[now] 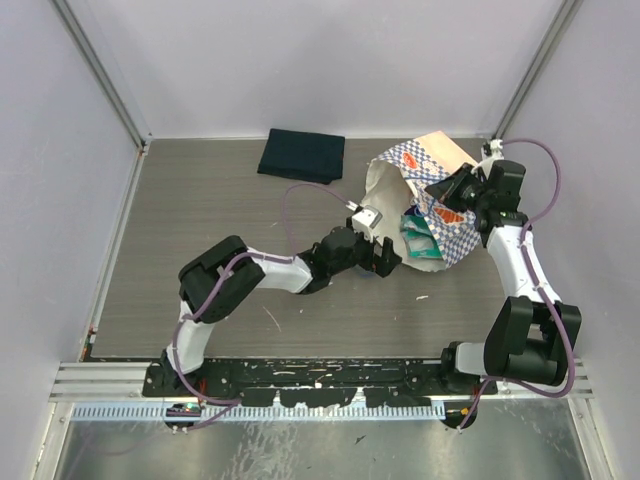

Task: Take the snacks out of the paper bag

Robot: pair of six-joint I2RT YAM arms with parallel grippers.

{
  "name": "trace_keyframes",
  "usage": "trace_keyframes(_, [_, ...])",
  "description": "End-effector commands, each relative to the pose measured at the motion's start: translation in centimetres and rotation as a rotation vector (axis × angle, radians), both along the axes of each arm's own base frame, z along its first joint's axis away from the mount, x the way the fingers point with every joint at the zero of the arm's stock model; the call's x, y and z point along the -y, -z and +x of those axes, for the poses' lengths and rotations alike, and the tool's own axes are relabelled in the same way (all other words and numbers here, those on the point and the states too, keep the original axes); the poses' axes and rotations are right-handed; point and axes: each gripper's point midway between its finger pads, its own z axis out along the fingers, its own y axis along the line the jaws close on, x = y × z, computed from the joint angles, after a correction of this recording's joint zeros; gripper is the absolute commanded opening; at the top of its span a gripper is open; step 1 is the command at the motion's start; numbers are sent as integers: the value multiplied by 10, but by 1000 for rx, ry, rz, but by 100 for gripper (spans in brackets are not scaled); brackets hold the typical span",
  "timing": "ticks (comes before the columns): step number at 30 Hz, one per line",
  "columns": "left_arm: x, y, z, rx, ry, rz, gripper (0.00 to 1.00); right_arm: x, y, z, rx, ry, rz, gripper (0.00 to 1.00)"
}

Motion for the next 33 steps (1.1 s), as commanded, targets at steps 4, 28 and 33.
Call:
trace_keyframes(4, [28, -28, 49, 142, -88, 43, 96, 14, 0, -2, 47, 81, -49, 1])
trace_keyframes(28, [134, 2, 105, 64, -84, -47, 83, 59, -14, 46, 72, 153, -49, 1])
trace_keyframes(33, [114, 3, 92, 42, -30, -22, 93, 49, -27, 38, 95, 114, -37, 1])
